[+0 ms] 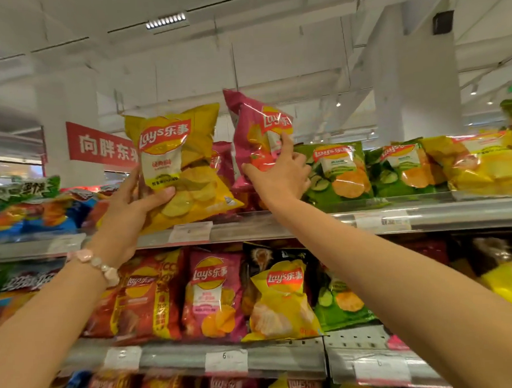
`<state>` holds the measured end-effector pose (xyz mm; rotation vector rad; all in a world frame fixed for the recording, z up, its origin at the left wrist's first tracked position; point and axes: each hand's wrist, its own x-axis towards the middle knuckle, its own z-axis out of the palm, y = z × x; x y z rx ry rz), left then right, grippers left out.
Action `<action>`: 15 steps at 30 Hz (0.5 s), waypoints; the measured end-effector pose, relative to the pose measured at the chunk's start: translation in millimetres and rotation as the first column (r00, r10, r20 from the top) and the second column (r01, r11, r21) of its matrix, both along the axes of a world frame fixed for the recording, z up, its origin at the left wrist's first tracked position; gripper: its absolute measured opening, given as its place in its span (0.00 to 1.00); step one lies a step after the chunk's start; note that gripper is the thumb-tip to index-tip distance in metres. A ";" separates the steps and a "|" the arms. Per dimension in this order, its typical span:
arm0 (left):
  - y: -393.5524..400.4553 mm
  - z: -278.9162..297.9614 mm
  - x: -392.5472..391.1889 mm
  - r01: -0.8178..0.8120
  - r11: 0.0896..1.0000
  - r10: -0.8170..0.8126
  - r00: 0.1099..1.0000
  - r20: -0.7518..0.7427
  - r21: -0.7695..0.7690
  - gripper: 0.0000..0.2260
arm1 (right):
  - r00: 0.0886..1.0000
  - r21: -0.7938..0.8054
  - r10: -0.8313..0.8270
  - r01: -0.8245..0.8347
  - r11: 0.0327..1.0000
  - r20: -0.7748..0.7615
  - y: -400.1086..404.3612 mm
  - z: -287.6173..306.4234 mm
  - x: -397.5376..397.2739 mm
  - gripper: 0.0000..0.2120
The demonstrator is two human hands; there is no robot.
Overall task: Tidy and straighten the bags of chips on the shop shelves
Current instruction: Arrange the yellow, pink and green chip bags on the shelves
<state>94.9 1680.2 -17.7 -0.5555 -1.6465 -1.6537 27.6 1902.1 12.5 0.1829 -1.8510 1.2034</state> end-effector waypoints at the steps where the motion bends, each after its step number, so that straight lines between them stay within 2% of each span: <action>1: -1.3 -1.7 0.7 0.002 1.000 -0.002 1.000 0.003 -0.009 0.35 | 0.999 0.001 -0.031 0.031 1.000 0.013 -2.1 -2.5 -3.6 0.44; 8: -6.0 -5.8 5.7 0.032 0.999 -0.032 0.999 0.015 -0.034 0.33 | 0.971 0.187 -0.238 0.235 0.954 -0.008 -20.1 -18.4 -19.7 0.43; 11: -3.9 -7.2 7.4 0.047 0.998 -0.047 0.999 0.004 -0.043 0.31 | 0.957 0.199 -0.289 0.287 0.937 -0.021 -28.8 -25.0 -25.3 0.43; 15: -0.4 -9.3 7.8 0.066 0.997 -0.065 0.998 0.008 -0.043 0.34 | 0.949 0.209 -0.315 0.305 0.929 0.013 -38.4 -29.2 -29.2 0.45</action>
